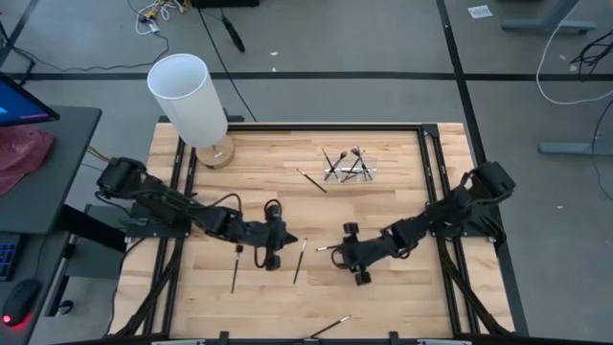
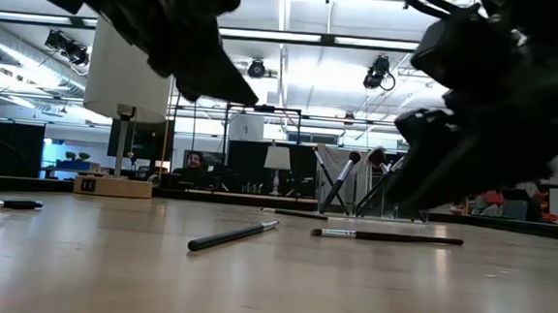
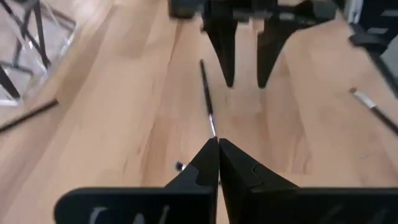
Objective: Put items in baskets/containers
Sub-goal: Put the black eyeshadow brush into the transparent organizer, then put the black eyebrow brush into the transparent organizer
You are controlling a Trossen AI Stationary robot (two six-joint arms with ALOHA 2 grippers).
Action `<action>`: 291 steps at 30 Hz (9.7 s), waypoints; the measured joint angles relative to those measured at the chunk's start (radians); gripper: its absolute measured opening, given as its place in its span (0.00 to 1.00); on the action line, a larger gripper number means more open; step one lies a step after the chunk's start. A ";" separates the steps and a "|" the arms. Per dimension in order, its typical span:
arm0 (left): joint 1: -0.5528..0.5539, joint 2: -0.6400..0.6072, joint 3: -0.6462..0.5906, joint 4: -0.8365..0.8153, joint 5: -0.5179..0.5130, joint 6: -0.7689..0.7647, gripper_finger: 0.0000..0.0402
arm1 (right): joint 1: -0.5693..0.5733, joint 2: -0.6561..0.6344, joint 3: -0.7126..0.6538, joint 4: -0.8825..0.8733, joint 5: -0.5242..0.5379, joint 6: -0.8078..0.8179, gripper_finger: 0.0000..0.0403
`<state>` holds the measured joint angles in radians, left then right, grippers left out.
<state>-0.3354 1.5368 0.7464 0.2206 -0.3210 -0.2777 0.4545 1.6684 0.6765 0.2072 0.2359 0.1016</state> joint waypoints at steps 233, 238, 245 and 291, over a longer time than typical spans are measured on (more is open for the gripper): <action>-0.337 0.042 -0.037 -0.555 -0.338 -1.008 0.00 | 0.042 -0.279 -0.465 0.554 0.557 0.388 0.39; -0.170 0.051 -0.035 -0.243 -0.274 -0.615 0.00 | 0.042 -0.279 -0.465 0.555 0.528 0.388 0.39; -0.098 0.023 -0.034 -0.245 -0.220 -0.500 0.03 | 0.042 -0.279 -0.465 0.554 0.504 0.414 0.39; -0.541 0.342 -0.036 -0.573 -0.650 -1.278 0.03 | 0.038 -0.279 -0.465 0.584 0.532 0.410 0.39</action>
<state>-0.8760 1.8786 0.7105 -0.3526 -0.9712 -1.5558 0.4923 1.3891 0.2111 0.7915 0.7677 0.5117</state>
